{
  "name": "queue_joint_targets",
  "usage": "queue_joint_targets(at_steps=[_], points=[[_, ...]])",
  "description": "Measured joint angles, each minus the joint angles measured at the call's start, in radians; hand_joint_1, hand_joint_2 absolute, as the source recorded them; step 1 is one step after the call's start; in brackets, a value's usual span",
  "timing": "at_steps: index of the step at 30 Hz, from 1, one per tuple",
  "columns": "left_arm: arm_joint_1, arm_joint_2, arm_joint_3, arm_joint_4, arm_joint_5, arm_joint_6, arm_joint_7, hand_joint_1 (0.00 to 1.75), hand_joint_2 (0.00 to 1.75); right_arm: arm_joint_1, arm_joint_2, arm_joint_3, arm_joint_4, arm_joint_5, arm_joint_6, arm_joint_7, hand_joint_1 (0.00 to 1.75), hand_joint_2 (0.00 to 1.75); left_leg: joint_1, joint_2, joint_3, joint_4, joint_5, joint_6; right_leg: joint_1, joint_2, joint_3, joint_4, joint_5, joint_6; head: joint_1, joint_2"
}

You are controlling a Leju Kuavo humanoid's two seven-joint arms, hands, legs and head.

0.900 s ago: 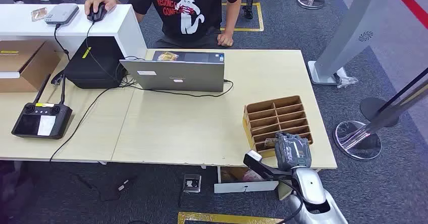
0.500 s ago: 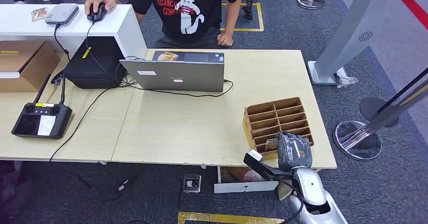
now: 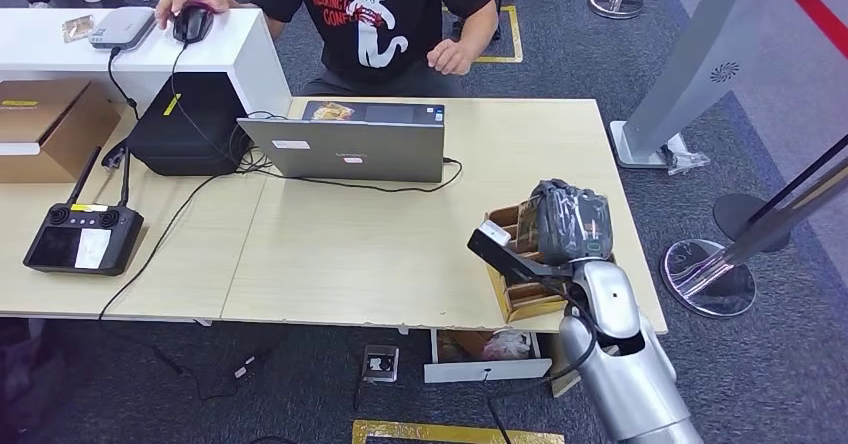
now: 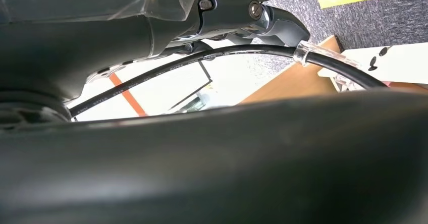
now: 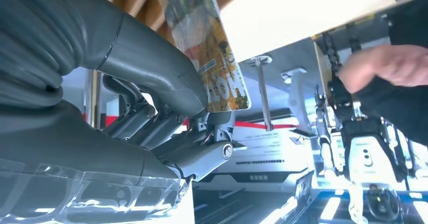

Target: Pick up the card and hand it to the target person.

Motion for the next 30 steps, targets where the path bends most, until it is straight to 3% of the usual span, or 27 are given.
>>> queue_joint_targets(at_steps=[16,17,19,20,21,23,30], points=[[0.017,0.001,0.052,0.002,0.043,0.005,-0.009,0.0,0.0,-0.226,0.099,0.041,0.222,-0.071,0.031,-0.08,1.75,1.75,0.0,0.0,0.0,0.0,0.0,0.0,0.0,0.0,0.0,0.001,0.0,0.0,0.0,0.0],[0.019,0.001,0.057,0.002,0.046,0.007,-0.009,0.0,0.0,-0.23,0.103,0.045,0.231,-0.073,0.034,-0.083,1.56,1.75,0.0,0.0,0.0,0.0,0.0,-0.001,0.0,0.0,0.0,0.001,0.0,0.0,0.0,0.0],[0.022,0.001,0.059,0.002,0.049,0.01,-0.009,0.0,0.0,-0.231,0.109,0.05,0.238,-0.075,0.037,-0.083,0.88,1.75,0.0,0.0,0.001,0.0,0.0,-0.001,0.0,0.001,0.001,0.0,0.0,0.0,0.0,0.0],[0.023,0.001,0.06,0.002,0.05,0.011,-0.009,0.0,0.0,-0.232,0.112,0.052,0.24,-0.075,0.038,-0.082,0.44,1.75,0.0,0.0,0.0,0.0,0.0,-0.001,0.0,0.0,0.0,0.001,0.0,0.0,0.0,0.0],[0.024,0.001,0.061,0.002,0.05,0.013,-0.008,0.0,0.0,-0.234,0.116,0.054,0.244,-0.075,0.04,-0.082,0.19,1.75,0.0,0.0,0.0,0.0,0.0,-0.001,0.0,0.0,0.001,0.001,0.0,0.0,0.0,0.0],[0.024,0.001,0.064,0.002,0.052,0.014,-0.006,0.0,0.0,-0.238,0.12,0.057,0.252,-0.077,0.045,-0.082,0.0,1.75,0.0,-0.002,-0.001,0.001,0.0,0.0,0.0,-0.001,0.0,0.001,-0.001,0.0,0.0,0.0],[0.025,0.001,0.066,0.001,0.051,0.016,-0.005,0.0,0.0,-0.233,0.108,0.047,0.233,-0.104,0.047,-0.084,0.0,1.75,0.0,-0.003,-0.001,0.001,0.0,-0.001,0.0,-0.002,0.0,0.001,-0.001,0.0,0.0,0.0]])
